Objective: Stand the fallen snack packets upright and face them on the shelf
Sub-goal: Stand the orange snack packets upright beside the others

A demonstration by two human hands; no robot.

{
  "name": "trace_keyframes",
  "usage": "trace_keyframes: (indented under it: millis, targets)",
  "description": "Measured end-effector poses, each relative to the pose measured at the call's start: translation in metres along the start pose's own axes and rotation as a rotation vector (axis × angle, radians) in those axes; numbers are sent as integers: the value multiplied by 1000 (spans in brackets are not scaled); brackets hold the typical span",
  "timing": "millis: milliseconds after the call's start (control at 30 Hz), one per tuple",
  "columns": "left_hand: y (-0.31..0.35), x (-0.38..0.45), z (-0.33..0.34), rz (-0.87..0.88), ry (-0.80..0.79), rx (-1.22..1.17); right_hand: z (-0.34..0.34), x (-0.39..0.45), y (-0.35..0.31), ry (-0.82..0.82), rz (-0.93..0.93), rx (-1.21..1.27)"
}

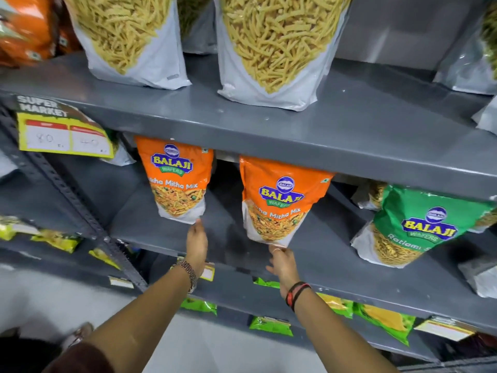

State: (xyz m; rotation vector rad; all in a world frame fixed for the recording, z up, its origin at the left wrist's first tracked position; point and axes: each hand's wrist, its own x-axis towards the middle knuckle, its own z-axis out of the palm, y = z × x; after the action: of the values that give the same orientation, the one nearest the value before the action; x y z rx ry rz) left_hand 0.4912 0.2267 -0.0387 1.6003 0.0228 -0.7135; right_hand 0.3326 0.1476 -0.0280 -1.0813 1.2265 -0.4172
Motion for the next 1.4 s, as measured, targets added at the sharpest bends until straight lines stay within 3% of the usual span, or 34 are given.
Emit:
trace_keyframes:
  millis: [133,267,600,700,1167,1400]
  targets:
    - [9,28,-57,46,132,62,50,-4,-2,-145,8,11]
    - [32,58,-93,137,113,130,96,-1,-14,-178,-79,-33]
    - [78,140,-141,276,-427,510,194,26,-44,-84,-160,15]
    - [81,147,-142,278,-505,588,206,28,-42,-73,-147,32]
    - [74,133,-163,257,-502,554,209,8,-21,-81,-232,-37]
    - [45,117,-165,308,-313,523,185,5,-8,66,-197,-48]
